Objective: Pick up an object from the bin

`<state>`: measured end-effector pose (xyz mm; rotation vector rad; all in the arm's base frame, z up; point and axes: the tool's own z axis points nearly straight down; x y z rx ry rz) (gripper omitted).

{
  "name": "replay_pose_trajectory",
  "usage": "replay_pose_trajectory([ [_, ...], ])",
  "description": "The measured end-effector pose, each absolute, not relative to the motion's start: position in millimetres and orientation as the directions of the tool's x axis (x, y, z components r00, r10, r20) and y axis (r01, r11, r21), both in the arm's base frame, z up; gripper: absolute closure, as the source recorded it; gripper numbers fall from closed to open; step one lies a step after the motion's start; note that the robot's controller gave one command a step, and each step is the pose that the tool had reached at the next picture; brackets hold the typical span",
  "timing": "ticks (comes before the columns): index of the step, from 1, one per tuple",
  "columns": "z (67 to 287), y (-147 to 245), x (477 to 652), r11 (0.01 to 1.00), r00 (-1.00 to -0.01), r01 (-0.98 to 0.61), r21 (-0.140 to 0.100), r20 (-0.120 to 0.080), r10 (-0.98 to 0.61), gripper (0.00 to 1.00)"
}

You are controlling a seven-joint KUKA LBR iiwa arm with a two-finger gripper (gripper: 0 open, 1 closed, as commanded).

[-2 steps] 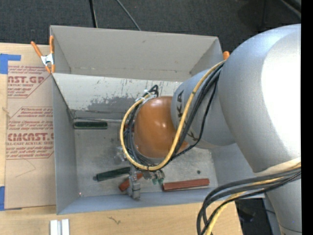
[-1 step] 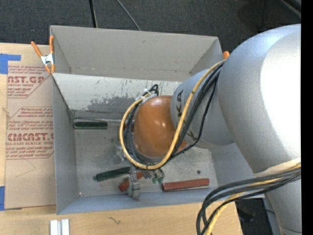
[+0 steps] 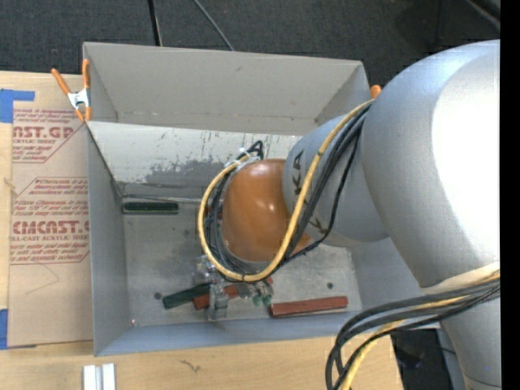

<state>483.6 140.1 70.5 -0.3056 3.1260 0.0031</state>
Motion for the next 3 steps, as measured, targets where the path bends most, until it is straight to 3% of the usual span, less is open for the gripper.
replay_pose_trajectory([
  [1,86,141,483.3,0.981,-0.981,-0.193,0.002,-0.001,-0.193,1.0],
  [2,159,142,484.8,0.981,-0.981,-0.193,0.001,-0.007,-0.193,1.0],
  [3,194,142,485.6,0.981,-0.981,-0.193,0.0,-0.005,-0.193,1.0],
])
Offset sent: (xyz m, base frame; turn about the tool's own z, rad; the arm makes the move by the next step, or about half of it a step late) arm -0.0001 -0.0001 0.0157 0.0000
